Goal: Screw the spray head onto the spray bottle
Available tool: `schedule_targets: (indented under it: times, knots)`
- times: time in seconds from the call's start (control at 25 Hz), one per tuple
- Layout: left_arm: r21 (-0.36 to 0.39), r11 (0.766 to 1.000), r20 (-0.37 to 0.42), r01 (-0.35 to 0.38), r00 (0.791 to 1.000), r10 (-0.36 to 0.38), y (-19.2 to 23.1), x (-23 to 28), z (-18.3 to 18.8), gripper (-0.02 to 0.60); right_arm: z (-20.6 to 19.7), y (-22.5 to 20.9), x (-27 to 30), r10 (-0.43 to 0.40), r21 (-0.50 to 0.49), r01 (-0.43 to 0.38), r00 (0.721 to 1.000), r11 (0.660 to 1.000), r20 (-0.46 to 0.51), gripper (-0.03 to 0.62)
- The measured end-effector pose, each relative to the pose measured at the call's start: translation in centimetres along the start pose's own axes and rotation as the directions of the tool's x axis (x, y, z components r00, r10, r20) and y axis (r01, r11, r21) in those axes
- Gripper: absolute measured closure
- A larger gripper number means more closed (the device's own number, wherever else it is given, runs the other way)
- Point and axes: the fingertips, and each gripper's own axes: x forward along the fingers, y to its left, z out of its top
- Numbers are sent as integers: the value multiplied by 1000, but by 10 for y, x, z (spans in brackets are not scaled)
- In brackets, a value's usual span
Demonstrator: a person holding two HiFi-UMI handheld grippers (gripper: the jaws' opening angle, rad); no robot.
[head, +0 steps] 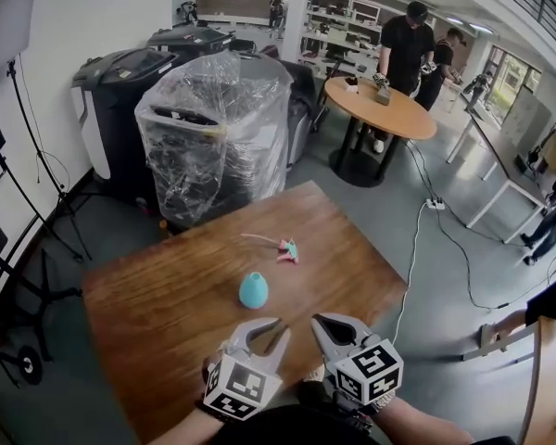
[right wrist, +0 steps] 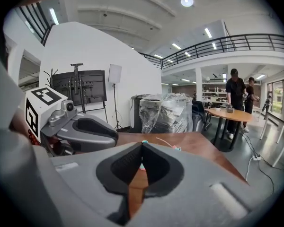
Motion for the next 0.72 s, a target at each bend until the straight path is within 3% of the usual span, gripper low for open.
schedule_targets:
  times: [0.16,0.28,0.44,0.72]
  knots:
    - [88,995,-40,-48,998,52,10,36,5,503,-6,-30,20,61,-1,-61,998,998,-22,603]
    - [106,990,-90,-96,990,105,24,68,7,489,-9,-58,36,121,0,-121,992,993,-42,603]
    - [64,985,-172,-161,970,170,45,118,1,474,-11,-95,49,213,-16,-215,974,976,-76,603]
    - [-33,964,-333,-263,912,238,76,198,-40,408,-25,-147,62,337,-31,-344,930,938,-145,603]
